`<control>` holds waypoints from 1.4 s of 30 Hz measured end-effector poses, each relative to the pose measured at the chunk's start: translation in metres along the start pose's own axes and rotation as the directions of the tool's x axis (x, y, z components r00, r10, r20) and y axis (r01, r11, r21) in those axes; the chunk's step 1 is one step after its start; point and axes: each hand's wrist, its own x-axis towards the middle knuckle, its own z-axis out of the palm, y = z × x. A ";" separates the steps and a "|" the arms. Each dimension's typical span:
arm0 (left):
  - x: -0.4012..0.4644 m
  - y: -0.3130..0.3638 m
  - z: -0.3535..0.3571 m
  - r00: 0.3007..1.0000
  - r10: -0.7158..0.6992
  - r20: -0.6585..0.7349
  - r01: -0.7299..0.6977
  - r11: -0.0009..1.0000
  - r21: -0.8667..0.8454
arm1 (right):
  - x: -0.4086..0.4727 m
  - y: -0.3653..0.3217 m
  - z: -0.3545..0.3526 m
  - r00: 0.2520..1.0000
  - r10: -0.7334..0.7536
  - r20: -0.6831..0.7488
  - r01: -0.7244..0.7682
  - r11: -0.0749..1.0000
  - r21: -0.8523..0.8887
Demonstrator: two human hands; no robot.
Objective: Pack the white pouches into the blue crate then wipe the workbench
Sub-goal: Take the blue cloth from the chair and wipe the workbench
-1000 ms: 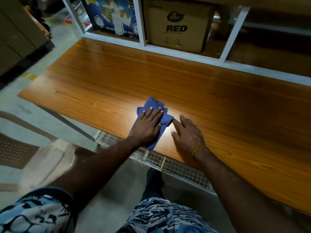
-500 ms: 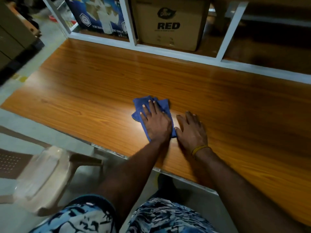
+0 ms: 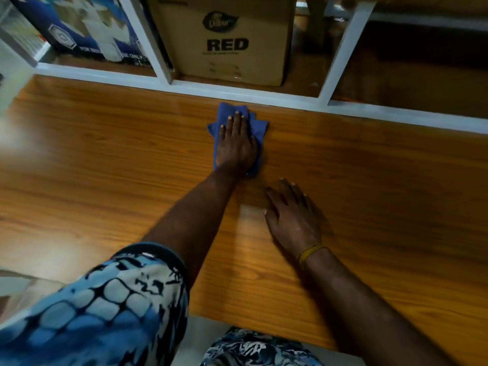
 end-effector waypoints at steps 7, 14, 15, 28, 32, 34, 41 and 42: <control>0.058 -0.014 -0.001 0.876 0.446 0.182 -0.455 0.890 0.008 | 0.005 0.001 0.002 1.000 0.013 -0.007 -0.013 1.000 -0.001; 0.034 -0.014 -0.024 0.643 0.719 0.263 -0.727 0.681 -0.085 | 0.001 0.008 -0.003 1.000 -0.002 0.015 0.003 1.000 -0.020; 0.023 -0.013 -0.026 0.637 0.724 0.265 -0.730 0.677 -0.092 | -0.001 0.010 -0.003 1.000 0.001 0.016 -0.001 1.000 -0.022; -0.188 -0.005 -0.024 0.895 0.427 0.128 -0.434 0.900 0.034 | -0.017 0.038 -0.007 0.994 -0.082 0.076 0.085 0.996 -0.030; -0.270 0.056 -0.011 0.997 0.075 0.036 -0.076 0.996 0.035 | -0.018 0.040 -0.007 0.991 -0.084 0.107 0.087 0.996 -0.023; -0.297 0.090 -0.006 0.996 -0.086 0.007 0.086 0.995 0.057 | -0.022 0.043 -0.009 0.988 -0.095 0.118 0.097 0.995 -0.011; -0.335 0.162 0.004 0.898 -0.438 -0.046 0.439 0.898 0.013 | -0.059 0.076 -0.011 0.988 -0.098 0.120 0.104 0.994 -0.042; -0.334 0.170 0.005 0.880 -0.474 -0.036 0.474 0.880 0.001 | -0.066 0.082 -0.011 0.989 -0.093 0.117 0.099 0.994 -0.049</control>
